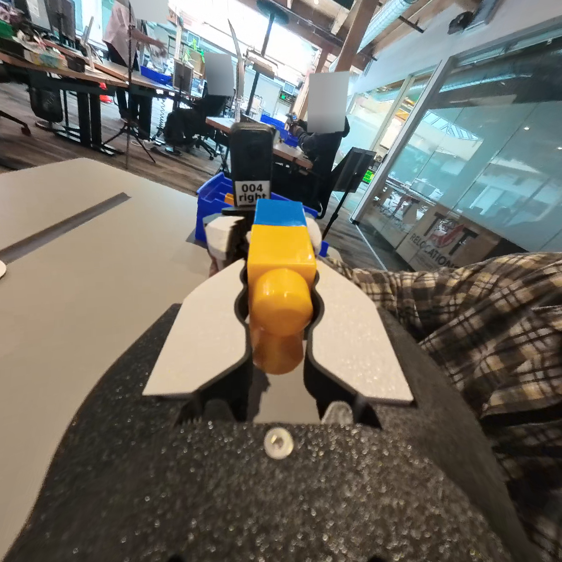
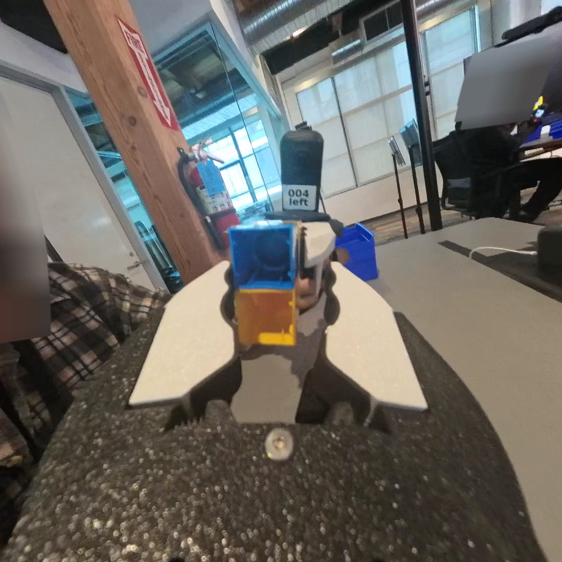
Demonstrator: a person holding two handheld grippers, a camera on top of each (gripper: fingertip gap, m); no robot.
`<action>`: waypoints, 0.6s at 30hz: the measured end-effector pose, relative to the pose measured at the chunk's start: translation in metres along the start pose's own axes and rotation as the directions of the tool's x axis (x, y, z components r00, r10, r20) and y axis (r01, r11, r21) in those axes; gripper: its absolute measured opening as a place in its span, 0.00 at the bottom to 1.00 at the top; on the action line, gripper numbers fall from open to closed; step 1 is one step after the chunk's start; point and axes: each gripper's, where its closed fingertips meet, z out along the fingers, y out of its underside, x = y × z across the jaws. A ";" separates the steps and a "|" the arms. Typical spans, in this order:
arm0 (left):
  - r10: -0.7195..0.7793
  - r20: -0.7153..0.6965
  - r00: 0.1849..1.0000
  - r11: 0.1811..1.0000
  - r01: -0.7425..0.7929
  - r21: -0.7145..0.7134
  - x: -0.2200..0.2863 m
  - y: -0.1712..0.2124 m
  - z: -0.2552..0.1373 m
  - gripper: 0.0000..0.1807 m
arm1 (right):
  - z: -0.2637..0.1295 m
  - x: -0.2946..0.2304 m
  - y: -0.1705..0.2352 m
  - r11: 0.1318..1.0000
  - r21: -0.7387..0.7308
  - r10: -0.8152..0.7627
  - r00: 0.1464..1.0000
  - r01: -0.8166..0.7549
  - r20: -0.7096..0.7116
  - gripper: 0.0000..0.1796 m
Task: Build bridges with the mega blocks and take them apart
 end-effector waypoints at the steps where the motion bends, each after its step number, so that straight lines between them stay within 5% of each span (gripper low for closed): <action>1: 0.010 0.004 1.000 1.000 -0.010 -0.002 0.001 -0.002 -0.001 0.20 | -0.003 0.001 0.001 1.000 -0.021 -0.016 1.000 0.016 -0.007 0.32; 5: 0.031 0.006 1.000 0.999 -0.031 0.019 0.005 -0.007 -0.002 0.20 | -0.005 0.001 0.011 0.994 -0.111 -0.029 0.999 0.027 -0.021 0.36; 8: 0.047 0.031 0.998 0.999 -0.047 0.018 0.002 -0.005 0.000 0.20 | 0.003 -0.007 0.018 0.987 -0.152 -0.058 0.998 0.059 0.015 0.21; 12: 0.070 0.035 0.997 0.996 -0.072 0.046 0.003 -0.008 -0.004 0.20 | 0.006 -0.008 0.016 0.982 -0.182 -0.056 0.998 0.051 -0.020 0.20; 18: 0.060 0.114 0.992 0.976 -0.082 0.200 -0.008 -0.047 -0.053 0.20 | -0.045 0.007 -0.025 0.999 -0.032 -0.011 0.991 0.007 -0.133 0.20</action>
